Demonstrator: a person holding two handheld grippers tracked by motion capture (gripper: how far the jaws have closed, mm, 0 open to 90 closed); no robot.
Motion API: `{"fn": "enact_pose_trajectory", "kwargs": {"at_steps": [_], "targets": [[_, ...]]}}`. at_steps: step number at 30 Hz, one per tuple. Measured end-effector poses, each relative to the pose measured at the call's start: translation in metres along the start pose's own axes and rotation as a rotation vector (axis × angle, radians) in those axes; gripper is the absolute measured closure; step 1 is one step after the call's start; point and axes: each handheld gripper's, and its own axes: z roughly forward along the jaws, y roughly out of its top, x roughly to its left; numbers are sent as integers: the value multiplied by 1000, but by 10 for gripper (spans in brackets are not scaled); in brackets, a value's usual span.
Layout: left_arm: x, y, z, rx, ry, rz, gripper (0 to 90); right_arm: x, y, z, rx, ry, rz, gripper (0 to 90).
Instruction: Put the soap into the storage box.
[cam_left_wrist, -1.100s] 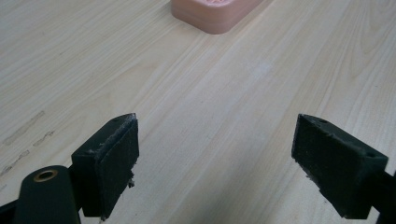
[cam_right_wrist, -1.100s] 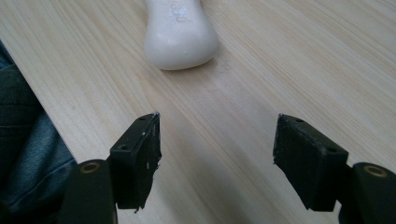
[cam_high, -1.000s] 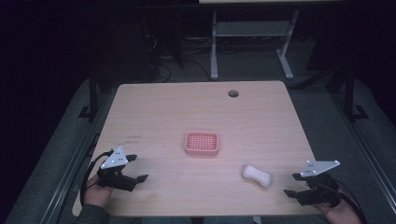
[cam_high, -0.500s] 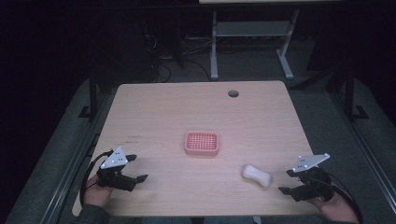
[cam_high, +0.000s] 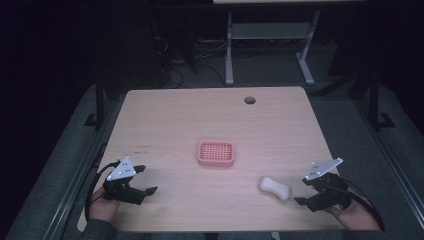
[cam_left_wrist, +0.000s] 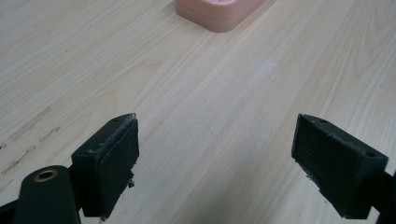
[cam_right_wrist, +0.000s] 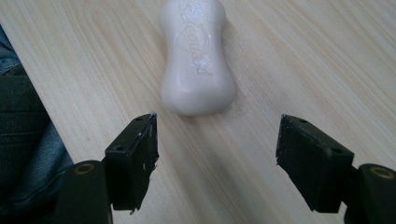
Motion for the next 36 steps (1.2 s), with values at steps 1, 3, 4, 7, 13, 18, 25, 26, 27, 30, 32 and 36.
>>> {"fn": "enact_pose_trajectory", "kwargs": {"at_steps": [1, 3, 4, 7, 13, 18, 25, 26, 27, 30, 32, 36], "targets": [[0, 0, 0, -1, 1, 1, 148, 1, 2, 0, 5, 0, 0, 289], [1, 0, -1, -2, 2, 6, 148, 0, 5, 1, 12, 5, -12, 289], [0, 0, -1, -4, 3, 3, 148, 1, 6, 2, 14, 5, -11, 289], [1, -1, -1, -5, 4, -3, 148, 1, 11, 4, 26, 7, -26, 289], [0, 0, -1, -7, 2, -3, 148, 3, 24, 9, 53, 14, -58, 289], [1, 0, -2, -9, 1, -9, 148, 3, 34, 14, 70, 20, -95, 289], [0, 0, -1, -11, 1, -11, 148, 5, 45, 20, 93, 29, -115, 291], [0, 0, -1, -11, 1, -12, 148, 5, 46, 22, 96, 30, -124, 292], [0, 0, -1, -11, 0, -11, 148, 6, 47, 23, 101, 29, -127, 292], [0, 0, -2, -11, 0, -12, 148, 6, 51, 27, 114, 34, -135, 292], [0, 0, -2, -12, 0, -11, 148, 7, 53, 30, 121, 35, -139, 292], [1, 0, -2, -14, 0, -9, 148, 8, 57, 36, 134, 39, -149, 301]]}}
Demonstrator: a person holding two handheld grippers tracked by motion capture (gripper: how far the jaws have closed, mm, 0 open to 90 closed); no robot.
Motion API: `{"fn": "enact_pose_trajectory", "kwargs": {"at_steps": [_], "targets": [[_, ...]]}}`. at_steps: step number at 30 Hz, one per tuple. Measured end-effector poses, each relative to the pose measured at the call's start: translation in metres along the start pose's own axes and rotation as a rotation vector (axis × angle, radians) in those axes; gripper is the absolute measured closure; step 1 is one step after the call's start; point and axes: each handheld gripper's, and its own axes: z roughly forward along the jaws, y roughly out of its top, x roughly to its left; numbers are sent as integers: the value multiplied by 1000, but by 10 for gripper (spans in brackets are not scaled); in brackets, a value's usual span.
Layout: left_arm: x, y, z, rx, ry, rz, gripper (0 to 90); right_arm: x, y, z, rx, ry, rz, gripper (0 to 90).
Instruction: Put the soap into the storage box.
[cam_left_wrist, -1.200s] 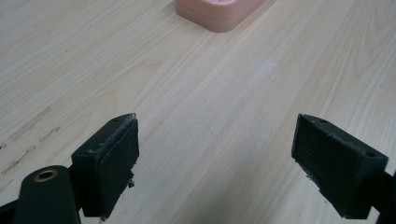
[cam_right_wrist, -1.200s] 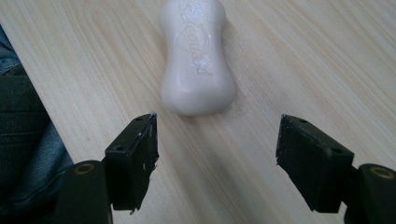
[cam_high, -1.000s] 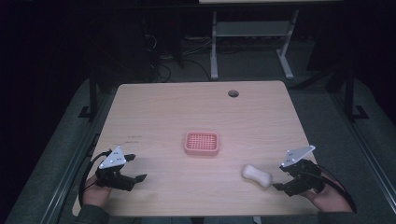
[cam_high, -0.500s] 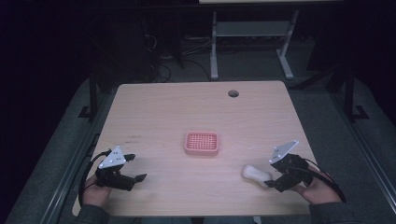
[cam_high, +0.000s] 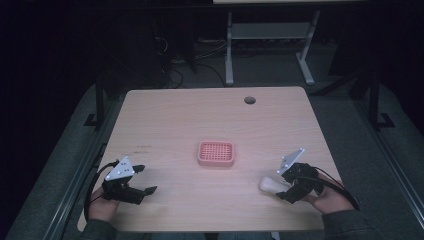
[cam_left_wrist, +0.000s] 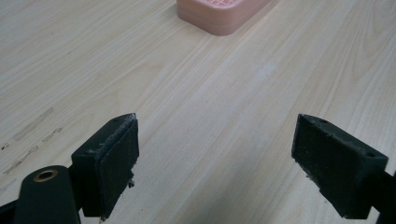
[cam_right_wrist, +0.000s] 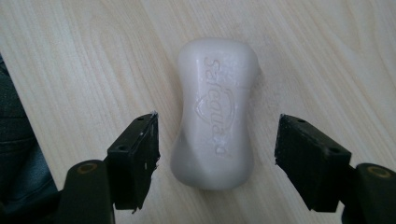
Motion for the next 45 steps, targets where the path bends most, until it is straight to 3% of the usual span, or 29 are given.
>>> {"fn": "enact_pose_trajectory", "kwargs": {"at_steps": [16, 28, 45], "targets": [[0, 0, -1, -11, -5, -6, 148, -2, 12, 21, 65, 12, -23, 333], [1, 0, -2, -16, -3, -6, 148, -2, 18, 32, 129, 7, -36, 414], [1, 0, -2, -18, -4, -8, 148, -1, 21, 37, 144, 11, -17, 478]]}}
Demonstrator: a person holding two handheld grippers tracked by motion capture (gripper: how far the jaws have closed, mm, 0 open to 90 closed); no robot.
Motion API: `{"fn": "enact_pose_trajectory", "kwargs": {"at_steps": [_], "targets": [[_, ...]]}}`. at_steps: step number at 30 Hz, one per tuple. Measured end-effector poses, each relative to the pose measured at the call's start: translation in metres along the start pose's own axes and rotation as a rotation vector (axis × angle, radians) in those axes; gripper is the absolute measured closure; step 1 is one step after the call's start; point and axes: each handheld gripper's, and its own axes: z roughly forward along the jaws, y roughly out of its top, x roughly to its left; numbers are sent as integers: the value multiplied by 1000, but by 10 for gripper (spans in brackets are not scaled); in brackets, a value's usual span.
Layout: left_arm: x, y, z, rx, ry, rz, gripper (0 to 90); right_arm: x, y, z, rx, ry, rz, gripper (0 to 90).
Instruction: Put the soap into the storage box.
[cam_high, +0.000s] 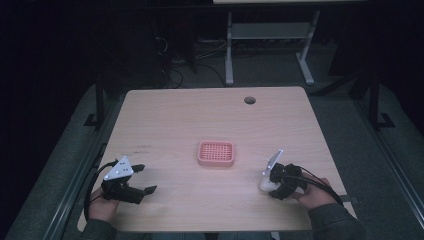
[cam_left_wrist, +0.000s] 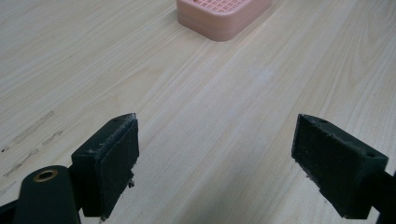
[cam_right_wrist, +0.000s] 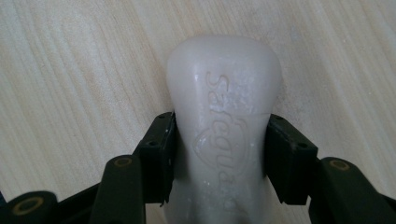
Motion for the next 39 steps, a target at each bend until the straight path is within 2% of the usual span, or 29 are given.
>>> {"fn": "enact_pose_trajectory", "kwargs": {"at_steps": [8, 10, 13, 23, 28, 39], "targets": [[0, 0, -1, -3, 1, -5, 148, -1, 3, 0, 14, -3, -30, 491], [0, 0, -1, -4, 2, -8, 148, -1, 3, -1, 14, -18, -36, 491], [1, -1, -1, -7, 4, -6, 148, -1, 4, -2, 3, -6, -37, 492], [1, -1, -2, -8, 4, -8, 148, 0, 17, -13, -15, -14, -77, 493], [1, -1, -2, -11, 3, -11, 148, -2, 23, -19, -54, -6, -79, 493], [2, -1, -3, -17, 6, -8, 148, -4, 35, -24, -77, 6, -97, 494]]}}
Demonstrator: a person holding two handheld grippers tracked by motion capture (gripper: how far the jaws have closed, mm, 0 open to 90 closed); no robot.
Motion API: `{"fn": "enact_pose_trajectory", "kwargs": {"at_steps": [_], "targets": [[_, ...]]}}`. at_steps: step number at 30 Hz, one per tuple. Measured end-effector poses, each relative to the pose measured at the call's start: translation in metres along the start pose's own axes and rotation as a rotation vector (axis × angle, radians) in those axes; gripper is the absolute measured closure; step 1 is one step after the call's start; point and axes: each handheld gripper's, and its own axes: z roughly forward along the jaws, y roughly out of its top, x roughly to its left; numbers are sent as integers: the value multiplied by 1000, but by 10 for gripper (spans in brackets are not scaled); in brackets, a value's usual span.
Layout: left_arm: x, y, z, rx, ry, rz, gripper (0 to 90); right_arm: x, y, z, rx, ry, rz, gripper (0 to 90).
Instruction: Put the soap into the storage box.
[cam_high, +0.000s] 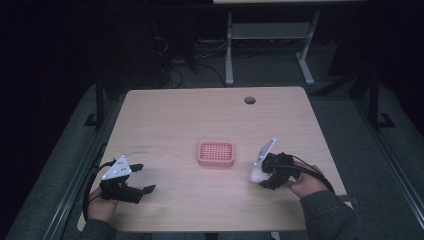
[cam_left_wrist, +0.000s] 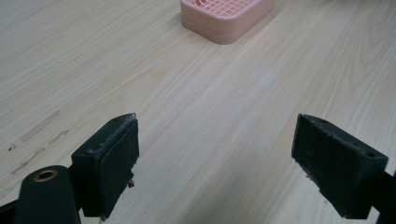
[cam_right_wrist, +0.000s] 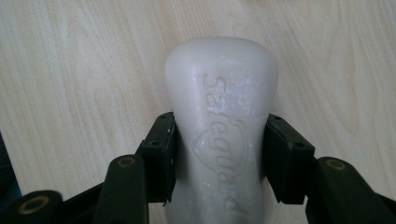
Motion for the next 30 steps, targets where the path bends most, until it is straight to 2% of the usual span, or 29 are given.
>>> {"fn": "enact_pose_trajectory", "kwargs": {"at_steps": [12, 30], "targets": [[0, 0, 0, 5, -1, 4, 148, -4, 13, -3, 2, 2, -27, 494], [0, 0, 0, 5, -3, 2, 148, -18, 41, -5, -19, 14, -64, 493]]}}
